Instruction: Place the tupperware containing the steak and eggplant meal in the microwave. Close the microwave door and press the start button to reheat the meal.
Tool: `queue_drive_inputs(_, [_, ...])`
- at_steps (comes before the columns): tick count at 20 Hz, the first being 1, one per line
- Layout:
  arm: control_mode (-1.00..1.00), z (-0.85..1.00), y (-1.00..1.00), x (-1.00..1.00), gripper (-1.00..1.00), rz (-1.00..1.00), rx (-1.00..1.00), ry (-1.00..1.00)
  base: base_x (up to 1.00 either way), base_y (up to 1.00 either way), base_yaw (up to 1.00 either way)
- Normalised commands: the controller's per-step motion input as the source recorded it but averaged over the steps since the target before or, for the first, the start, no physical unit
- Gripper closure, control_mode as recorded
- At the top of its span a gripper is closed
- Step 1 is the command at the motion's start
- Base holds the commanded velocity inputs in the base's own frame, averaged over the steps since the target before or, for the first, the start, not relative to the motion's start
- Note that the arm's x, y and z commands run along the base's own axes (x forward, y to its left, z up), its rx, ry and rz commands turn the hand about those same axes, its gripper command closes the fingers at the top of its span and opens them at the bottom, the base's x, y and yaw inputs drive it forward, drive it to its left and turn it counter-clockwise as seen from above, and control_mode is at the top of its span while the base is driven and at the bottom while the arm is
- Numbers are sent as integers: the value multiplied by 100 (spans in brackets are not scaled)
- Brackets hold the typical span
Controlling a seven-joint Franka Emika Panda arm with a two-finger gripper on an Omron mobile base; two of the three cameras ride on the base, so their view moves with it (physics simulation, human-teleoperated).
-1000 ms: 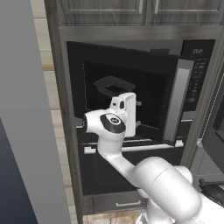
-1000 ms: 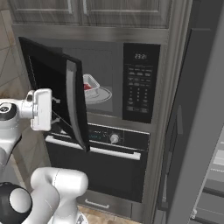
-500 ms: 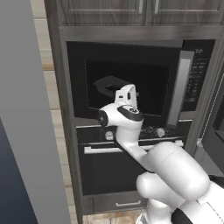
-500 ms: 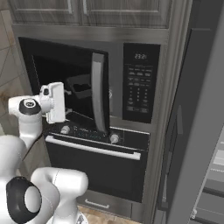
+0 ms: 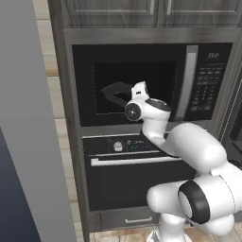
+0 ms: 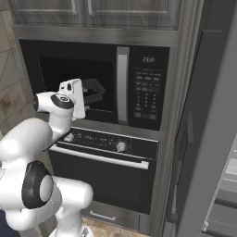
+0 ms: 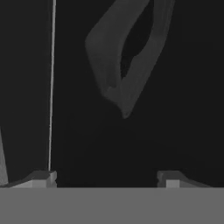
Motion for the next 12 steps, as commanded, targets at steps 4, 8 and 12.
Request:
queue_drive_inputs(4, [-100,18,0,90,-100,8,0,22,0,0,0])
queue_drive_inputs(8, [-100,9,0,89,-100,6,0,23,0,0,0])
queue_drive_inputs(12, [-100,-7,0,15,-100,7,0,7,0,0,0])
